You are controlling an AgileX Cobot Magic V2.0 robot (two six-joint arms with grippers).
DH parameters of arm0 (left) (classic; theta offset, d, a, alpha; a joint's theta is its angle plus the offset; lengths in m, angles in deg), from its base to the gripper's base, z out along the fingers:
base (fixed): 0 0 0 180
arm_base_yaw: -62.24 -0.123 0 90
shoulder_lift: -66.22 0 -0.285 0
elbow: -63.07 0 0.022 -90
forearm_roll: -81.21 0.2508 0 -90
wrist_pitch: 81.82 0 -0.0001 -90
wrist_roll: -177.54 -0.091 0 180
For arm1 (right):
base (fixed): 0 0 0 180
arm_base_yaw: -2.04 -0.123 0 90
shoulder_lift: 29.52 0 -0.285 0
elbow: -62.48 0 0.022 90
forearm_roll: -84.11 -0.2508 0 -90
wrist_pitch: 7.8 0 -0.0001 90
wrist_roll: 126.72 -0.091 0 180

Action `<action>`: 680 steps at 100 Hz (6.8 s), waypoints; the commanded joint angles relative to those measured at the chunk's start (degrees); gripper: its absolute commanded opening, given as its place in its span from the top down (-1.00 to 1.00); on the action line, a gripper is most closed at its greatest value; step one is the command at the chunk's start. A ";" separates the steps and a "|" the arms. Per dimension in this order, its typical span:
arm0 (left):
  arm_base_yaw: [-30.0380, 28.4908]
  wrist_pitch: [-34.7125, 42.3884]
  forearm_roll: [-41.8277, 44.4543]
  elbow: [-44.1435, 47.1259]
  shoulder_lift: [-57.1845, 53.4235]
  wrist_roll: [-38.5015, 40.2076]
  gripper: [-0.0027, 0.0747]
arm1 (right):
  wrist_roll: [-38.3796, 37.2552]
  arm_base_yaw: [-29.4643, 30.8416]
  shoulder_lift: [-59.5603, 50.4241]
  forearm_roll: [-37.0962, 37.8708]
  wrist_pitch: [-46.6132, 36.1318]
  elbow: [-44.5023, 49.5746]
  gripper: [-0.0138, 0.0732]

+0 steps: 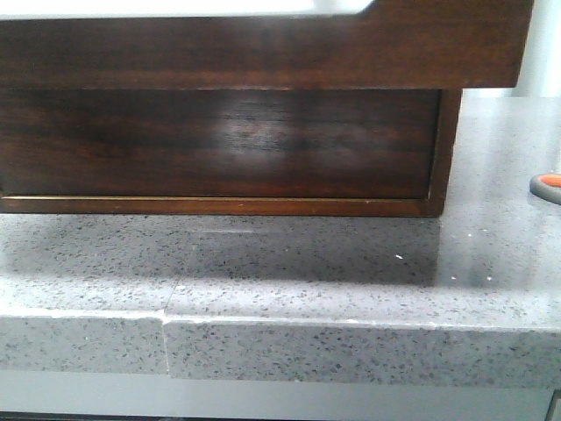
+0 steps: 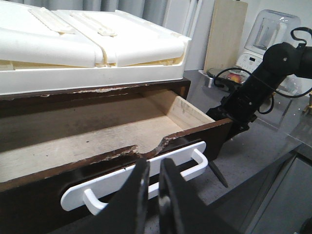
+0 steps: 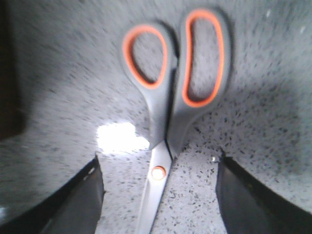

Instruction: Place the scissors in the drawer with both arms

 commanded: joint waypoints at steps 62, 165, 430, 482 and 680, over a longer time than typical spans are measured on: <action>0.38 4.28 -2.27 -1.74 0.71 -0.01 0.91 | -12.34 -5.75 6.94 11.43 -11.23 3.36 -0.18; 0.38 4.61 -1.87 -1.26 0.71 -0.01 0.91 | 7.16 -8.23 -20.86 10.39 -12.51 -24.28 0.84; 0.38 9.51 14.15 14.08 -8.14 3.36 0.91 | 18.31 -38.75 -63.60 20.66 -28.62 15.07 0.79; 0.38 9.50 14.15 14.19 -8.14 3.36 0.91 | 18.31 -38.75 -66.74 21.12 -28.77 15.22 0.79; -10.46 32.52 36.19 46.85 -20.26 16.56 0.91 | 18.31 -38.75 -66.74 21.00 -28.27 15.22 0.79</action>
